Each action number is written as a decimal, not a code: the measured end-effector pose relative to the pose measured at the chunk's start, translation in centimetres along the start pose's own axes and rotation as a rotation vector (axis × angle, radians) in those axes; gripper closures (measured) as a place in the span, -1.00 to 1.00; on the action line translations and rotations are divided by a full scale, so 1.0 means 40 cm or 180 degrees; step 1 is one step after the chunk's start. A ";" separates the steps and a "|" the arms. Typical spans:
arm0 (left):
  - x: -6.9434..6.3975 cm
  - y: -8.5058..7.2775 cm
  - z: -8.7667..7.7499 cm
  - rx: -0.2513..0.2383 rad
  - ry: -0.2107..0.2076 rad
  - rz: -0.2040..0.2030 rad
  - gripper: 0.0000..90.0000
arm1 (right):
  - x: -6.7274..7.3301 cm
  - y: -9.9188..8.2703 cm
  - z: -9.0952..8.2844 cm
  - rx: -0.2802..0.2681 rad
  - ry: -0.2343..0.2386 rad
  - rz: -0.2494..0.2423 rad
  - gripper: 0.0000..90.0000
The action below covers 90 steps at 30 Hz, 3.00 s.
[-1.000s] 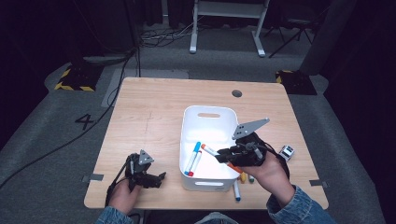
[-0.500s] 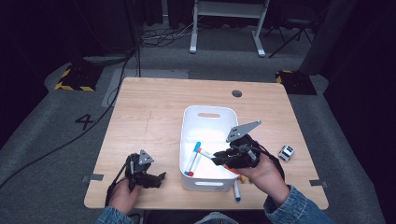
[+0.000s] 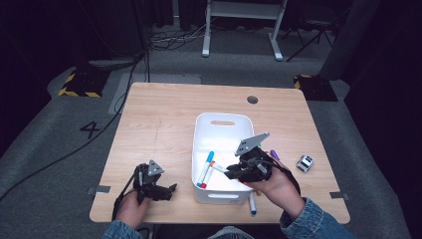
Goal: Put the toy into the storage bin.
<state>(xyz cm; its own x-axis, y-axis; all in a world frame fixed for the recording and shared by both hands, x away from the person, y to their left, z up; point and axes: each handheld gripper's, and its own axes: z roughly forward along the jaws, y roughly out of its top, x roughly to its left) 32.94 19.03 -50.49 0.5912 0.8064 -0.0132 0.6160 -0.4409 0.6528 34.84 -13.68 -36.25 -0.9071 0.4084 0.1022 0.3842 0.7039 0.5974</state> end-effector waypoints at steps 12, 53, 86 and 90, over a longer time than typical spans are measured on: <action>0.000 0.000 0.000 0.0002 0.0000 -0.0001 -1.00 | -0.015 -0.010 -0.028 -0.0235 0.0013 0.0146 0.12; 0.000 0.000 -0.001 0.0010 -0.0004 0.0000 -1.00 | -0.301 -0.258 -0.125 -0.0226 -0.0885 0.1262 0.26; 0.000 0.000 -0.001 0.0010 -0.0004 0.0000 -1.00 | -0.386 -0.375 -0.003 0.0540 -0.1125 0.1535 0.71; 0.000 0.000 -0.001 0.0010 -0.0004 0.0000 -1.00 | -0.385 -0.374 -0.003 0.0524 -0.1126 0.1580 0.71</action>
<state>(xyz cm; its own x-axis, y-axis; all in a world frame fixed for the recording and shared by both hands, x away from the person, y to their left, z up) 32.93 19.04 -50.46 0.5918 0.8059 -0.0143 0.6176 -0.4420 0.6505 43.03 -30.57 -46.67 -0.5129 0.8570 0.0498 0.7918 0.4498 0.4131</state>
